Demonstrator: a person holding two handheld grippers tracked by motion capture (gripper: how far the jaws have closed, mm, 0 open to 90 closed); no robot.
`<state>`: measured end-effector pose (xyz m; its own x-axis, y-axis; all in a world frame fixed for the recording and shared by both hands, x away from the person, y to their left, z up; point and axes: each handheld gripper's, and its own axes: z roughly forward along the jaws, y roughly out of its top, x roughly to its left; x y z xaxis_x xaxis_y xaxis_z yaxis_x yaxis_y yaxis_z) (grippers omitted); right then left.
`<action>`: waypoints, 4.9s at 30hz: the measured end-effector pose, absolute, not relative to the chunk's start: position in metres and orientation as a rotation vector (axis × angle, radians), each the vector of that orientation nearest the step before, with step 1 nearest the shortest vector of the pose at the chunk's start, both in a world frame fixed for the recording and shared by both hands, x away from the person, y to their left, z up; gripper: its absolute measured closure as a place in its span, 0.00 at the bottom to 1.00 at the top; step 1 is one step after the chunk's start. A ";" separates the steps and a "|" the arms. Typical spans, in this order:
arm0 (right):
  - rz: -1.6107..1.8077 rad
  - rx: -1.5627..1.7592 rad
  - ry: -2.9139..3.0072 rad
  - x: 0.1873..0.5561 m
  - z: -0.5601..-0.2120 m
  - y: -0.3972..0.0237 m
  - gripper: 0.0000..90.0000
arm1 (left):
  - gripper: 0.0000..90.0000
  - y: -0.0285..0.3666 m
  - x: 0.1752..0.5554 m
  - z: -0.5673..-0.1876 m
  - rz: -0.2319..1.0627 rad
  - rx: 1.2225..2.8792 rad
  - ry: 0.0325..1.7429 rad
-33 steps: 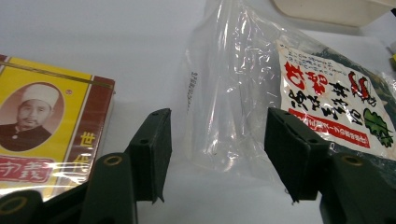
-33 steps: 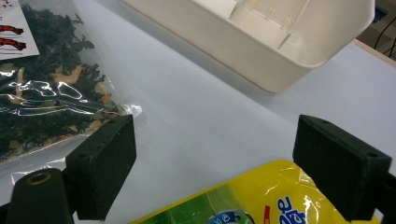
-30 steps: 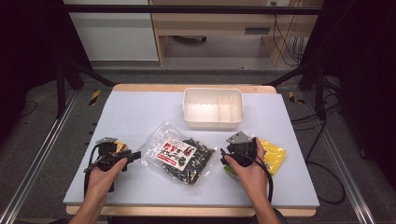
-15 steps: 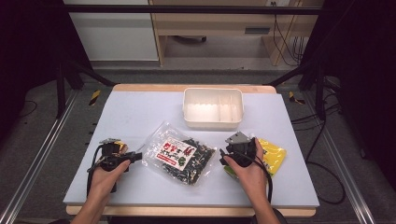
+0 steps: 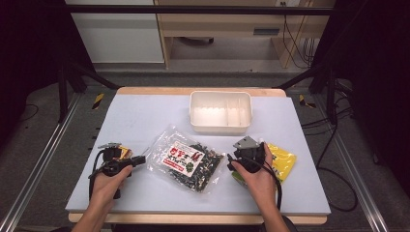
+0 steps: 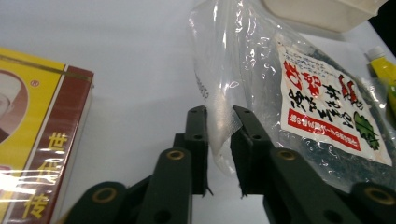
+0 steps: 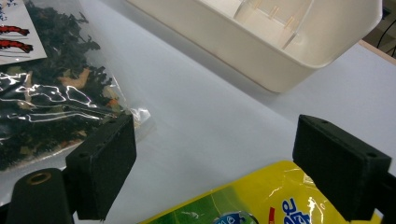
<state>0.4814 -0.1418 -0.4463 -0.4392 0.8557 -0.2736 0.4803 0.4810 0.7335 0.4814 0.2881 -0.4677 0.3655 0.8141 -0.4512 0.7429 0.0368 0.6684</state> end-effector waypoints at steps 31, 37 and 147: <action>0.954 0.907 2.281 0.488 -0.359 -0.117 0.14 | 0.99 0.287 0.507 -0.341 0.335 1.919 1.052; 0.957 0.839 2.329 0.497 -0.324 -0.118 0.17 | 0.99 0.263 0.506 -0.302 0.383 1.985 0.931; 1.015 0.990 2.400 0.569 -0.155 -0.142 0.96 | 0.08 0.225 0.444 -0.431 0.594 2.047 0.904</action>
